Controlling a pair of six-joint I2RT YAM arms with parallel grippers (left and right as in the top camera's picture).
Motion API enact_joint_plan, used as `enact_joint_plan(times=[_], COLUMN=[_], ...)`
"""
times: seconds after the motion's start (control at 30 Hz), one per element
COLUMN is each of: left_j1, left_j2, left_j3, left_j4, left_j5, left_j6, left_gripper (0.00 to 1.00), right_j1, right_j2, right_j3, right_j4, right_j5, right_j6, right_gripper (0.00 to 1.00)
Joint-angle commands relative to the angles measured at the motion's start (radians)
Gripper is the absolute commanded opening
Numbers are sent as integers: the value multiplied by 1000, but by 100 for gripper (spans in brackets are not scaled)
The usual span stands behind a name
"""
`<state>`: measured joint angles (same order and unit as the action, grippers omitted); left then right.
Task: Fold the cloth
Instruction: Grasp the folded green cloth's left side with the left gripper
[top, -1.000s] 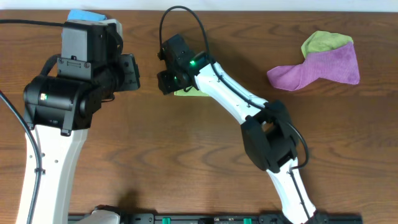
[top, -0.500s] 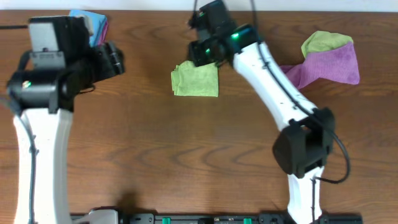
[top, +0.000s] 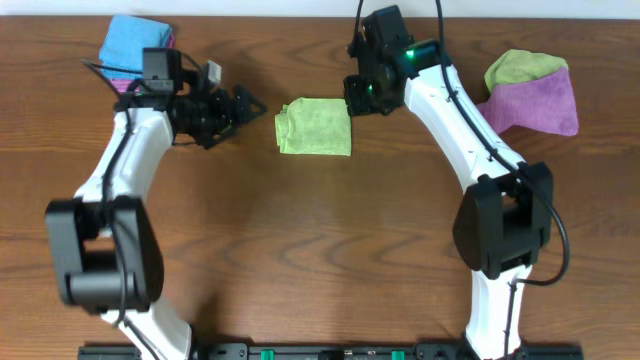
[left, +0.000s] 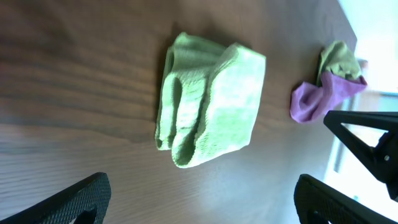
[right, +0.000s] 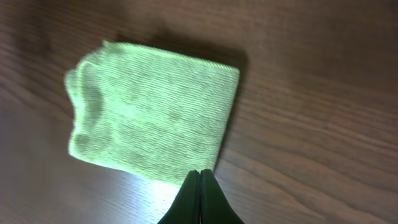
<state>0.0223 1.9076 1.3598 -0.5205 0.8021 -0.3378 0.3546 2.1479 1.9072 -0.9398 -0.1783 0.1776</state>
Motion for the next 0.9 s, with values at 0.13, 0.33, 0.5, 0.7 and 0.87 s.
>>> enact_joint_plan(times=[0.13, 0.33, 0.5, 0.7, 0.87], left_j1=[-6, -37, -69, -72, -82], left_j2=[125, 159, 204, 234, 238], left_j3=[-2, -2, -2, -2, -2], left_j4=[14, 99, 179, 214, 227], left_j5=[108, 116, 114, 104, 72], left_j6=[-18, -71, -112, -136, -150], left_gripper=[95, 95, 95, 95, 95], right_j1=[-46, -54, -56, -56, -56], right_j2=[19, 35, 64, 85, 123], right_j3=[-122, -190, -194, -194, -194], right_j4=[68, 155, 211, 319, 338], right_j5=[13, 13, 12, 13, 12], right_j6=[-11, 6, 36, 66, 99], right_gripper=[1, 1, 1, 1, 1])
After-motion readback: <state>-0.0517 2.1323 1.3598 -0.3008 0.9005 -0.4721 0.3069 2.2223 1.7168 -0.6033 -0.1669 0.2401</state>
